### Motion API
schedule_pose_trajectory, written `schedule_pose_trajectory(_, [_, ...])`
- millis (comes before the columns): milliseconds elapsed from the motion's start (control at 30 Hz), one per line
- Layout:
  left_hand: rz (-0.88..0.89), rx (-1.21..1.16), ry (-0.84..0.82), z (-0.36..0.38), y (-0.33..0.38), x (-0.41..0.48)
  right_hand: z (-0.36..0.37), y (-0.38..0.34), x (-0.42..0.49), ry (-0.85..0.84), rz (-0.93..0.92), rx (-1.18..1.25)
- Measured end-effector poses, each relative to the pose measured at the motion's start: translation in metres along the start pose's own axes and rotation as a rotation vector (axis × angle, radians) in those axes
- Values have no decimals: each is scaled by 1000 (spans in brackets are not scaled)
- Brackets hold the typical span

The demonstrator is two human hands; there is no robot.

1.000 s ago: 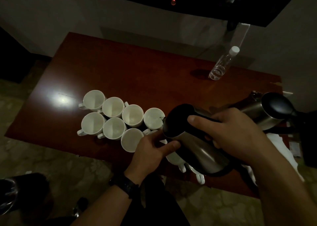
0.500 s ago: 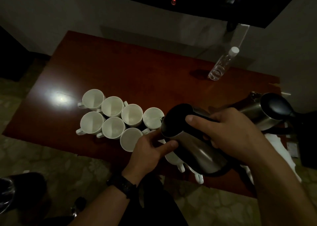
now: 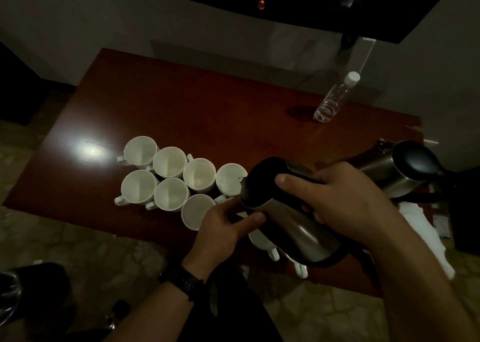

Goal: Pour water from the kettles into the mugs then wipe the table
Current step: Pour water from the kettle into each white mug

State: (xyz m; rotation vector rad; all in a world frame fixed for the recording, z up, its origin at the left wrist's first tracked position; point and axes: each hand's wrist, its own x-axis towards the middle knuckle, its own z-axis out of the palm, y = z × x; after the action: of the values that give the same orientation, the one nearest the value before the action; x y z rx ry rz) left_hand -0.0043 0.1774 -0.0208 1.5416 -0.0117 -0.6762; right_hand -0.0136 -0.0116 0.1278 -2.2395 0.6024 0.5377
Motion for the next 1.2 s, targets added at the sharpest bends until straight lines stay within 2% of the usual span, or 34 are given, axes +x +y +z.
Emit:
schedule_pose_trajectory(367, [10,-72,-5,-1,-5,2,2,0,4,7,-14,-25])
schedule_pose_trajectory(1200, [8,-11,21,-1,-2,4,1,4,3,-2,-39,2])
